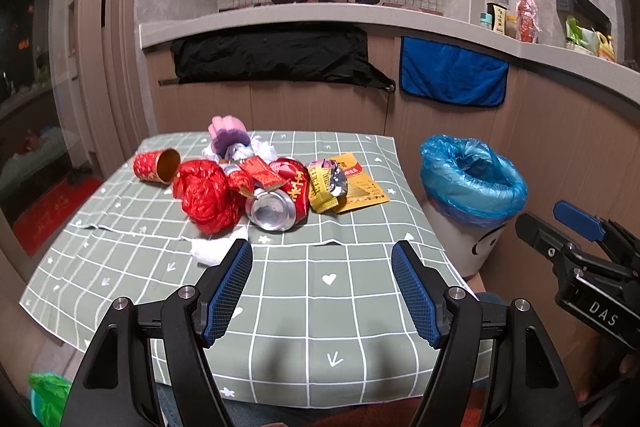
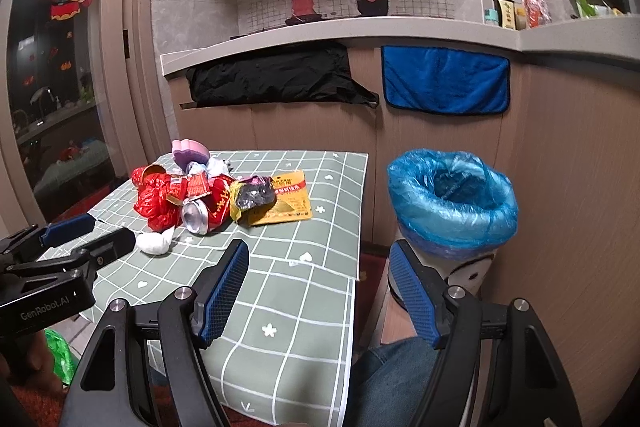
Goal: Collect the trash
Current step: 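Grasp the red paper cup with the left tool while the right tool grasps the pink sponge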
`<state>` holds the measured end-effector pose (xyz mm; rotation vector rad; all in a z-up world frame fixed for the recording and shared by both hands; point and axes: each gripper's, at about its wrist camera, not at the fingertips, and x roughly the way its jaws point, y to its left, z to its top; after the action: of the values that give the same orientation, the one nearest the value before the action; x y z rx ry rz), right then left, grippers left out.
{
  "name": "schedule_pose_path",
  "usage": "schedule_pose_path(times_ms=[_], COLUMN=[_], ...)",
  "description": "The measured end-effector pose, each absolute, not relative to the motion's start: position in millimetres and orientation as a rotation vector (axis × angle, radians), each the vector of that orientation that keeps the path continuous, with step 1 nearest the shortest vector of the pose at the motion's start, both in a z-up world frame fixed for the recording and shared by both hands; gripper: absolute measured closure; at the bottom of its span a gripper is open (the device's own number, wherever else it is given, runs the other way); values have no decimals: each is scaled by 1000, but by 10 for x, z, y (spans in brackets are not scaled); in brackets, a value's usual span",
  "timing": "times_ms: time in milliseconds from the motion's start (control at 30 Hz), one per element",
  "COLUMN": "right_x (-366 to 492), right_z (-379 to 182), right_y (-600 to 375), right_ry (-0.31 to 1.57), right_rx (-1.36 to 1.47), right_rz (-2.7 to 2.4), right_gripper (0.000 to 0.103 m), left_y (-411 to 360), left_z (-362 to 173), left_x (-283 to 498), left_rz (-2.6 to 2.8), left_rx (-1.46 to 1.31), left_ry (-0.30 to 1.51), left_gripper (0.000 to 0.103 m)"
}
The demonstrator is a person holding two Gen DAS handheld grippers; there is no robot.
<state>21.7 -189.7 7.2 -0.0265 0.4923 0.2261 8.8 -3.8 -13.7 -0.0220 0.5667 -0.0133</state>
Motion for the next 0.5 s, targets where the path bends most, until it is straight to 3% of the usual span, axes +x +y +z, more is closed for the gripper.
schedule_pose_path(times_ms=[200,500], right_x=[519,1142], right_z=[158,71], right_y=[-1721,-1193], right_ry=[488,549], right_rx=[-70,-146], right_rz=[294,435], right_gripper=[33,33], left_y=[325,1354], left_z=[-191,-159], left_x=[387,827], left_rz=[3,197], left_rx=[-98,-158], left_ry=[622,534], left_gripper=[31,31])
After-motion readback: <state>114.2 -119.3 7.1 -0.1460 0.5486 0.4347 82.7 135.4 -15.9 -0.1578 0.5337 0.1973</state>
